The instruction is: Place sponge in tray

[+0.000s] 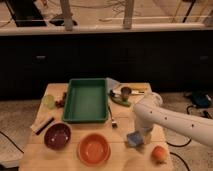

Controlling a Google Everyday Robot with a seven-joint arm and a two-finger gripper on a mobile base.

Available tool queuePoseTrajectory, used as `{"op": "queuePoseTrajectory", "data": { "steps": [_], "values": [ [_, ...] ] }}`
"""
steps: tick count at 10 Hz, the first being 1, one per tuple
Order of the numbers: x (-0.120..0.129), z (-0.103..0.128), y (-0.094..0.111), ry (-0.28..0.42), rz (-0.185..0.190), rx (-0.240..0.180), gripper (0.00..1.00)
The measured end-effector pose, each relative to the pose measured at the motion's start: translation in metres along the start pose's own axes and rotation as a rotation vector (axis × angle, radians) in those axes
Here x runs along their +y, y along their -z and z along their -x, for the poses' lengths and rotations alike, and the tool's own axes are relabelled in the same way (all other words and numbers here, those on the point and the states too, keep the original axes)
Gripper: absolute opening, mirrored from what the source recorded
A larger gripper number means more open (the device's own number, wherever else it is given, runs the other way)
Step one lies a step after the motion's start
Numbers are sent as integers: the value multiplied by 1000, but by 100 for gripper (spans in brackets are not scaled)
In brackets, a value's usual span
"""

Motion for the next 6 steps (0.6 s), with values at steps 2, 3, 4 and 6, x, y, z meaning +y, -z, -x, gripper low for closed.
{"op": "queuePoseTrajectory", "data": {
  "steps": [2, 3, 4, 6],
  "values": [
    [-8, -2, 3, -6, -4, 9, 60],
    [-11, -2, 8, -6, -5, 11, 67],
    [-13, -4, 12, -13, -4, 13, 79],
    [-21, -4, 16, -17, -10, 20, 80]
  ]
}}
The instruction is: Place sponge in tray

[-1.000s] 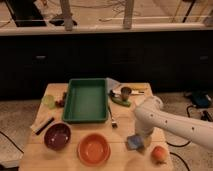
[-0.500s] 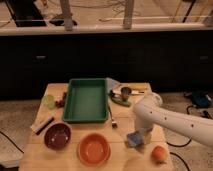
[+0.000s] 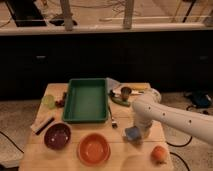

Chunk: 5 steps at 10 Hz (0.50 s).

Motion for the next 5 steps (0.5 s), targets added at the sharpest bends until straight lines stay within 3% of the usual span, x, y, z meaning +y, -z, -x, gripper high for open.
{"op": "queuePoseTrajectory", "data": {
  "steps": [2, 5],
  "values": [
    [-5, -3, 4, -2, -3, 9, 76],
    [-11, -2, 9, 4, -7, 17, 48]
  ]
}}
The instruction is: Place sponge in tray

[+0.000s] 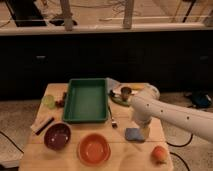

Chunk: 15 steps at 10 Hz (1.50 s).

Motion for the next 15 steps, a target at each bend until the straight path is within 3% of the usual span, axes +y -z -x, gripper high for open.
{"op": "queuePoseTrajectory", "data": {
  "steps": [2, 3, 6, 7, 15],
  "values": [
    [-11, 1, 2, 13, -4, 15, 43],
    [-12, 1, 0, 20, -2, 12, 49],
    [-8, 3, -26, 43, 2, -2, 77],
    [-7, 1, -30, 44, 1, -2, 80],
    [-15, 1, -55, 120, 19, 2, 80]
  ]
}}
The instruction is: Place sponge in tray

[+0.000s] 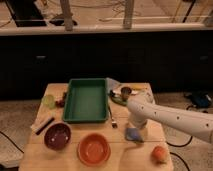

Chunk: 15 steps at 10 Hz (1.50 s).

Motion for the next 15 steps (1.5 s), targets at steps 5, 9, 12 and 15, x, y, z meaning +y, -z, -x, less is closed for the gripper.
{"op": "queuePoseTrajectory", "data": {
  "steps": [5, 9, 12, 15],
  "values": [
    [1, 0, -13, 30, 13, 0, 80],
    [2, 0, -19, 37, 8, -4, 80],
    [2, 1, -17, 37, 7, -8, 69],
    [1, 2, -17, 37, 1, -12, 62]
  ]
}}
